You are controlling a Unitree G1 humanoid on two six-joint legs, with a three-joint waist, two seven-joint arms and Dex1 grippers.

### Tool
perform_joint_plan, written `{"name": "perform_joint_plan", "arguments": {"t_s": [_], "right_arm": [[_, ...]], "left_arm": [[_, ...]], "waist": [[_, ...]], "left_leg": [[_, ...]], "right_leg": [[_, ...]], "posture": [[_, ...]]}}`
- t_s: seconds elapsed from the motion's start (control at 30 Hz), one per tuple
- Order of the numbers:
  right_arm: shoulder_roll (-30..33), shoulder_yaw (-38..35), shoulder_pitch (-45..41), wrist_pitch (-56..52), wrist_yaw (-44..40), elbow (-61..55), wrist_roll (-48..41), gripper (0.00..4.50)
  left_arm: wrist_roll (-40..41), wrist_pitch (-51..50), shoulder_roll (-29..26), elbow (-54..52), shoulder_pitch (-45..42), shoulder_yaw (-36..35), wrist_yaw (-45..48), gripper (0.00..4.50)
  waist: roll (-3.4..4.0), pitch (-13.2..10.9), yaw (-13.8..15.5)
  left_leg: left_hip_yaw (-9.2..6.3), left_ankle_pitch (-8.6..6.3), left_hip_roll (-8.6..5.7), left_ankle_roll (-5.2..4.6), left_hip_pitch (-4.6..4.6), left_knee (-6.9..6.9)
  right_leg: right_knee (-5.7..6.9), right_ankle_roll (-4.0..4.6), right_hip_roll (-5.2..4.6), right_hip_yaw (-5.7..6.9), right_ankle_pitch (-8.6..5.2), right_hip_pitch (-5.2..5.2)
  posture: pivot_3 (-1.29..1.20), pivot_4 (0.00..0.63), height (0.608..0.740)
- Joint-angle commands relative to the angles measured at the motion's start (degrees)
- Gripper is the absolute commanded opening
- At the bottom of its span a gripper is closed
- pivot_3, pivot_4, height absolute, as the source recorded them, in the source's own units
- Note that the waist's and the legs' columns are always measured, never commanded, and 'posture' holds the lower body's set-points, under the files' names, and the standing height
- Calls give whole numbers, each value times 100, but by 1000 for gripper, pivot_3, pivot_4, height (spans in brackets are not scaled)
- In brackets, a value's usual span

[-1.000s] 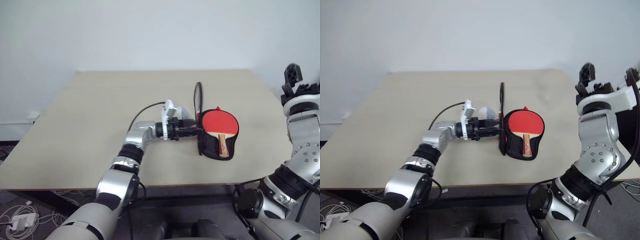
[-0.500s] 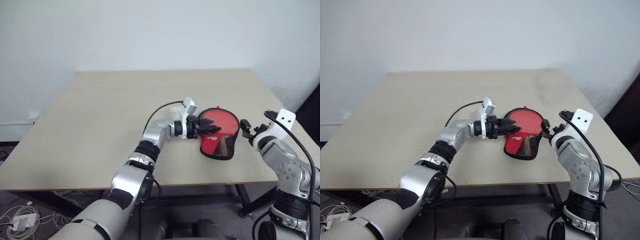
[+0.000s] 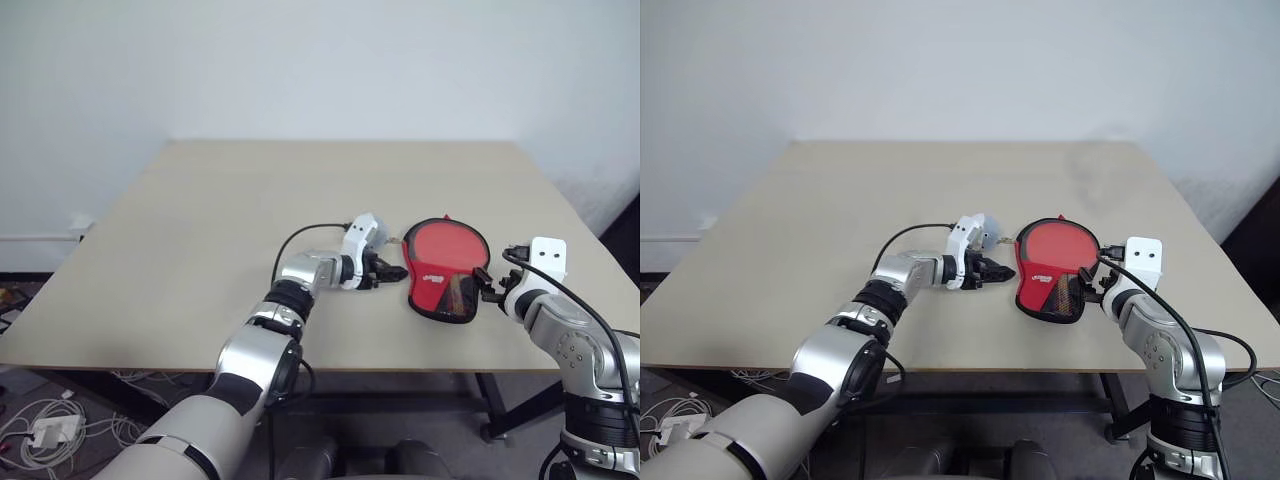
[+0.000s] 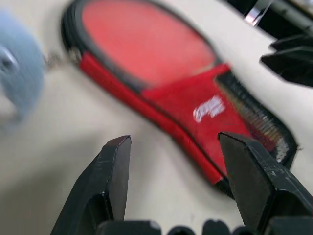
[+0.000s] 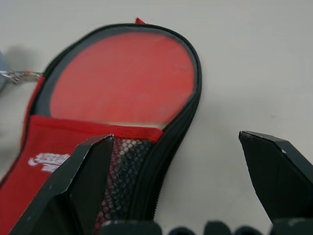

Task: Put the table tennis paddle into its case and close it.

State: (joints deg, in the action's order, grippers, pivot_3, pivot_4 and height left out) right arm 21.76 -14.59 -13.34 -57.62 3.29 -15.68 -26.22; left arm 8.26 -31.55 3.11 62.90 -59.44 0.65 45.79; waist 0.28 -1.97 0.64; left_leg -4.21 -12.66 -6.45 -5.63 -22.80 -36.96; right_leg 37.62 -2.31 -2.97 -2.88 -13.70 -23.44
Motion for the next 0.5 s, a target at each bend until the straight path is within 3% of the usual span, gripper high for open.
{"name": "perform_joint_plan", "arguments": {"t_s": [0.03,0.17,0.5], "right_arm": [[-79,-39,-67,30,6,-144,140,4500],[-188,-112,7,-19,26,-246,200,4500],[-405,-300,216,-42,99,-357,343,4500]], "left_arm": [[260,-368,216,94,-460,-297,-276,3348],[293,-588,351,372,-538,-505,-878,4461],[631,-1751,437,633,-783,-1115,-1356,4461]], "waist": [[-1,-1,1],[-1,0,-24],[0,0,-30]], "left_leg": [[-1,0,0,0,-1,0],[-1,-1,1,1,1,1],[-4,-1,1,3,7,1]], "right_leg": [[0,0,0,2,0,0],[1,-1,2,-2,0,2],[2,-1,2,4,0,0]], "posture": [[0,0,740],[0,0,740],[0,0,740]]}}
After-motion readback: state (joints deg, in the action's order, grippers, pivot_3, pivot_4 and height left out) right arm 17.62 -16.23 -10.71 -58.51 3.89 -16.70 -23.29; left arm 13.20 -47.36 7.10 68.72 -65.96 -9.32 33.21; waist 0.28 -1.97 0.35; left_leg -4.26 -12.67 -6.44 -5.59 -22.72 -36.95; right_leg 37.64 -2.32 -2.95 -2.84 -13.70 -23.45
